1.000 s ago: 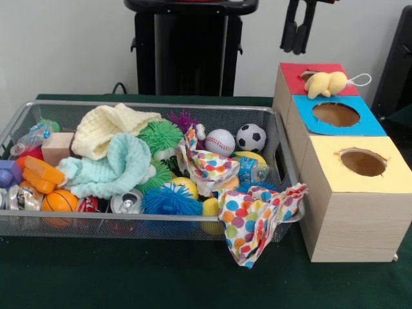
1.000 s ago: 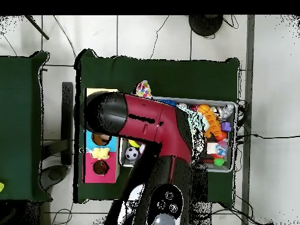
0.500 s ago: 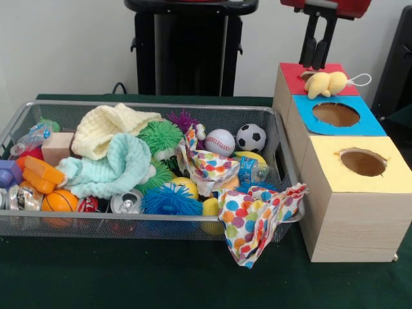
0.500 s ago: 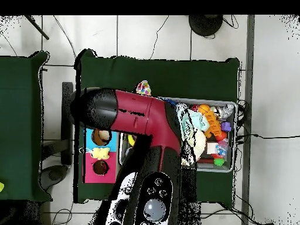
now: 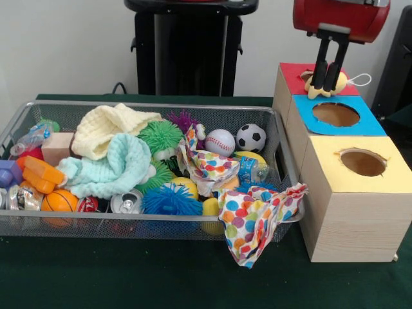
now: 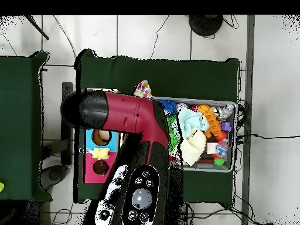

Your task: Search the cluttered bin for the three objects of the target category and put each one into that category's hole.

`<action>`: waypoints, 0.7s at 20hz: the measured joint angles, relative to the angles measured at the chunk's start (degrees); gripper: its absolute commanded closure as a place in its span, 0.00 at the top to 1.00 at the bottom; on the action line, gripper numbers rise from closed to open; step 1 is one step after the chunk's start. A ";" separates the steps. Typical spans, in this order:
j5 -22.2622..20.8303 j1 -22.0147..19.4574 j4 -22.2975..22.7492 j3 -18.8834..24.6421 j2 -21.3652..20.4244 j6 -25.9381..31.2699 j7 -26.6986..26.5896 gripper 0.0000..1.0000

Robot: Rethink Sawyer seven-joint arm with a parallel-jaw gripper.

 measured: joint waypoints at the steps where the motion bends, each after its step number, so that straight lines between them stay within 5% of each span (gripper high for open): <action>1: -0.01 0.12 0.00 0.00 0.18 -0.46 0.00 0.00; 14: -0.22 4.71 -1.31 -0.64 3.53 -1.75 0.00 0.00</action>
